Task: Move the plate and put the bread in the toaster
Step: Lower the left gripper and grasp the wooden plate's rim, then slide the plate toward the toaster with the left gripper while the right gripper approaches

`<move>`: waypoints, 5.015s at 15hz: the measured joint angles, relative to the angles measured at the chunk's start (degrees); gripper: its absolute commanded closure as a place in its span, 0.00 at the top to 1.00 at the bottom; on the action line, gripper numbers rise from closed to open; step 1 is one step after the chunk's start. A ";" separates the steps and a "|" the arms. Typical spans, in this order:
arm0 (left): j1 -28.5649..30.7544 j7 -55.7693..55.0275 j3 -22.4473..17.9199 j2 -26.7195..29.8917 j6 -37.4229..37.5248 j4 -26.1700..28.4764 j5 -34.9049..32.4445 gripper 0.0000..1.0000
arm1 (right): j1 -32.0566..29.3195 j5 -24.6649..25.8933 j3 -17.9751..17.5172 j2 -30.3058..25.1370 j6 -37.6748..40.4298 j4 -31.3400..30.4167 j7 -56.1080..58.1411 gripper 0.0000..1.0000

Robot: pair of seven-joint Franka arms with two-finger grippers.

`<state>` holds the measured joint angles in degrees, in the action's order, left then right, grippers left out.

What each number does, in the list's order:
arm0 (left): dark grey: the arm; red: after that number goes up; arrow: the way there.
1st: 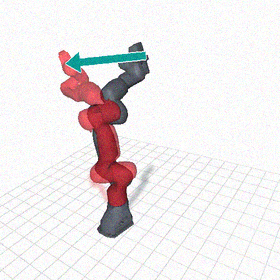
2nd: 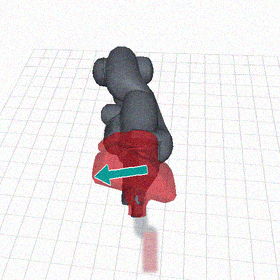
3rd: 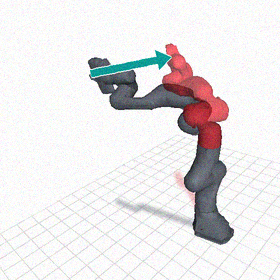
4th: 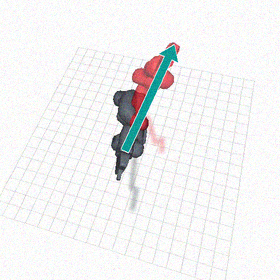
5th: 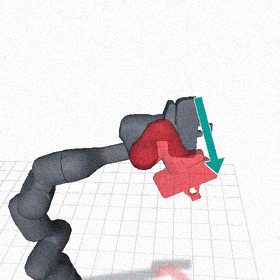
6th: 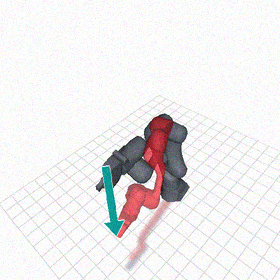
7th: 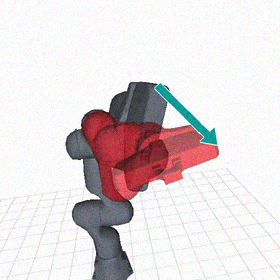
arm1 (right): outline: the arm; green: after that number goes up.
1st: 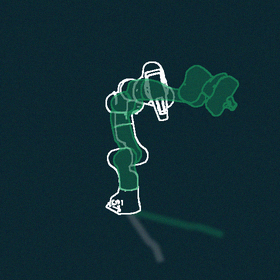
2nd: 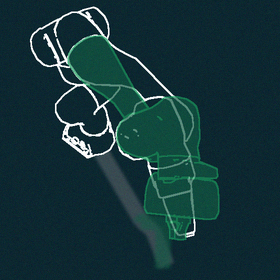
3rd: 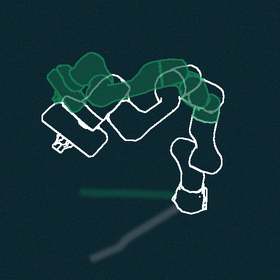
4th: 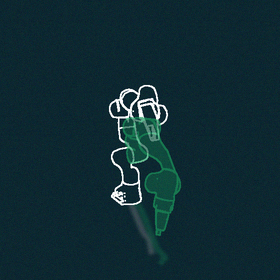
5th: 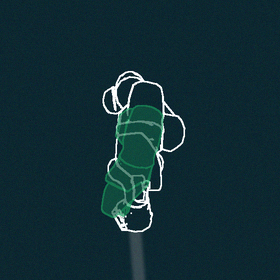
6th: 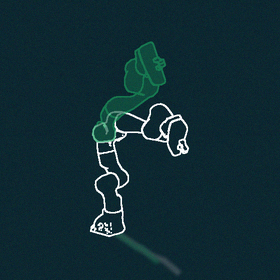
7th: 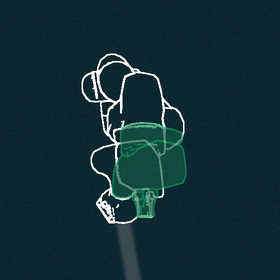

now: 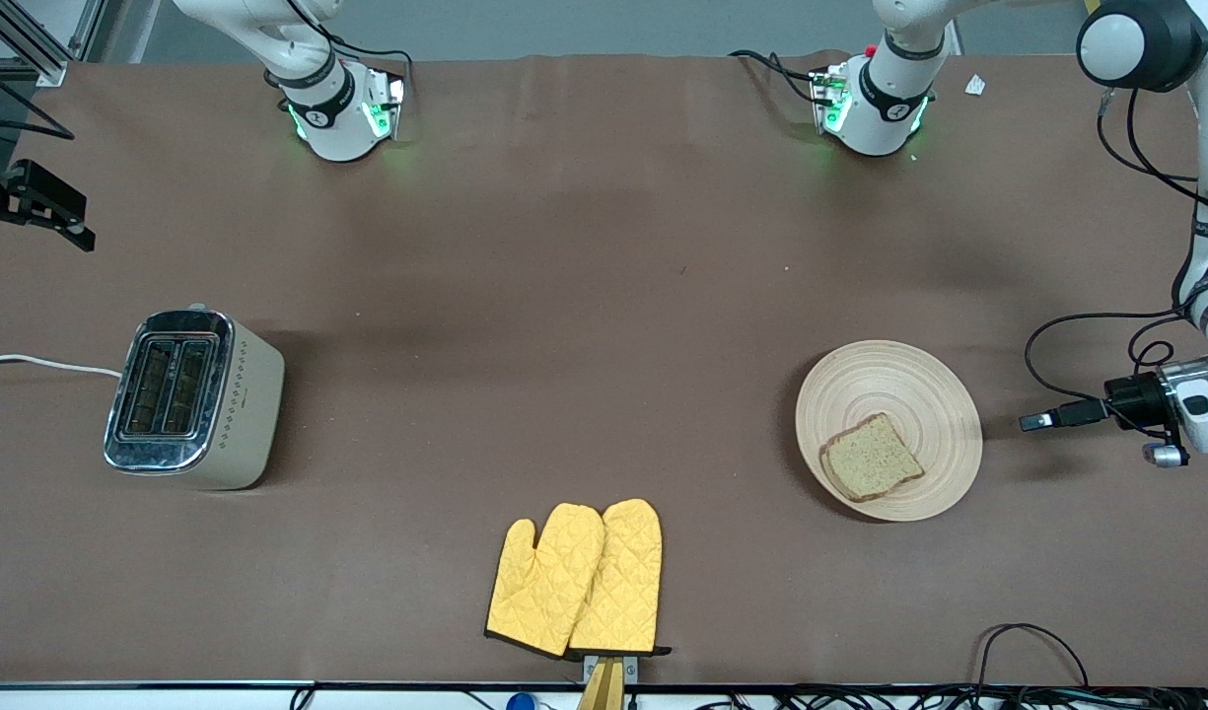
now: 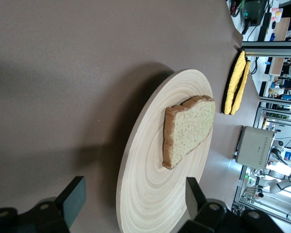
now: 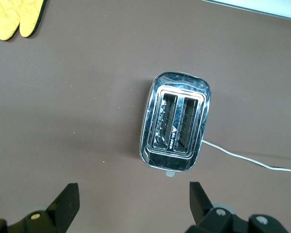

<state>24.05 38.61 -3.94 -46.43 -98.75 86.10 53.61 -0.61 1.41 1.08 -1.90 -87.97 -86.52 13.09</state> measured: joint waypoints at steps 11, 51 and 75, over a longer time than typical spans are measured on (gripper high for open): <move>-1.44 0.52 0.89 -3.57 -0.40 0.00 2.26 0.72 | 0.03 0.00 -0.01 0.02 -0.05 0.00 0.00 1.00; -3.96 4.26 1.28 -3.91 1.02 -4.56 -3.71 0.00 | 0.18 -0.05 -0.13 0.02 -0.13 0.01 -0.01 1.00; -17.02 -33.15 1.31 9.85 4.51 -11.77 -21.84 0.00 | 0.11 -0.05 0.08 1.13 -0.08 0.05 -0.04 1.00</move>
<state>7.03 5.46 -2.63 -36.58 -94.23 74.33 31.77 -0.50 1.36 1.16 -0.77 -88.06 -86.47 13.04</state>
